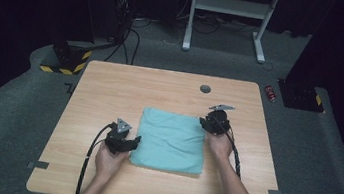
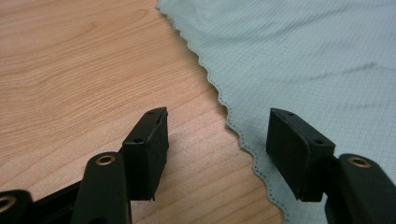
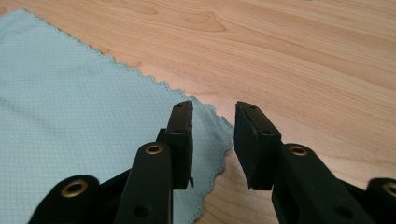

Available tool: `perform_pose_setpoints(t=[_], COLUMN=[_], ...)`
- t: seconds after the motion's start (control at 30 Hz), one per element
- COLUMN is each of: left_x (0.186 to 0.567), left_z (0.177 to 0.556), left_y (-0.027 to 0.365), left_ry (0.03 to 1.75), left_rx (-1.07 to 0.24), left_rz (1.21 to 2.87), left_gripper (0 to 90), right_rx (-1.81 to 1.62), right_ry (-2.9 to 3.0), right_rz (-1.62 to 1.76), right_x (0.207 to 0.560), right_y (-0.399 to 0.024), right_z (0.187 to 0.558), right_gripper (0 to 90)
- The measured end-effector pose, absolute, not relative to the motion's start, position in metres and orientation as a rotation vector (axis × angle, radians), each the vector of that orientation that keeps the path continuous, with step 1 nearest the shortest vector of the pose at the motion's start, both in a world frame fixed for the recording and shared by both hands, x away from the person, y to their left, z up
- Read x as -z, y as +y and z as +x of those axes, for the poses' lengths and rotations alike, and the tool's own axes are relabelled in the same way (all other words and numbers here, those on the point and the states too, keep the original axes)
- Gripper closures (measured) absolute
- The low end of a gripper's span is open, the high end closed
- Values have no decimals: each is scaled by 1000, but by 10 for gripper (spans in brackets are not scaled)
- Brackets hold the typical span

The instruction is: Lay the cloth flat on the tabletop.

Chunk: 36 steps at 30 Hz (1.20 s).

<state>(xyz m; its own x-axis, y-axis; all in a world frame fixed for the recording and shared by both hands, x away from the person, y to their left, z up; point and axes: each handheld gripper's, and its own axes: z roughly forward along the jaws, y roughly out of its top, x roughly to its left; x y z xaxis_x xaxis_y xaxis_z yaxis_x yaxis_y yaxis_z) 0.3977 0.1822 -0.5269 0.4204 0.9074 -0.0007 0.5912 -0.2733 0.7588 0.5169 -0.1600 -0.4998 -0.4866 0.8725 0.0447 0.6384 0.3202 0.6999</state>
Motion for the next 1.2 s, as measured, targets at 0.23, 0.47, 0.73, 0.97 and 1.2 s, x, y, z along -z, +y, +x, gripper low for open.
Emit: perform_pose_setpoints(t=[0.23, 0.47, 0.73, 0.97, 1.2], left_x=[527, 527, 527, 527, 527], left_z=[398, 398, 398, 397, 398], left_y=[182, 182, 182, 182, 180], left_ry=[1267, 1266, 1266, 1266, 1267], left_rx=[-581, -582, -583, -581, -578], left_rz=[1980, 1982, 1983, 1984, 1985], left_gripper=[391, 392, 391, 384, 379], right_rx=[-890, -891, -854, -866, -800], right_ry=[2255, 2251, 2256, 2214, 2225], right_rz=[1375, 1376, 1295, 1289, 1323], right_x=[508, 513, 514, 505, 509], right_y=[-159, -160, -153, -147, -143], right_z=[525, 529, 529, 538, 551], right_gripper=[700, 775, 900, 900, 900])
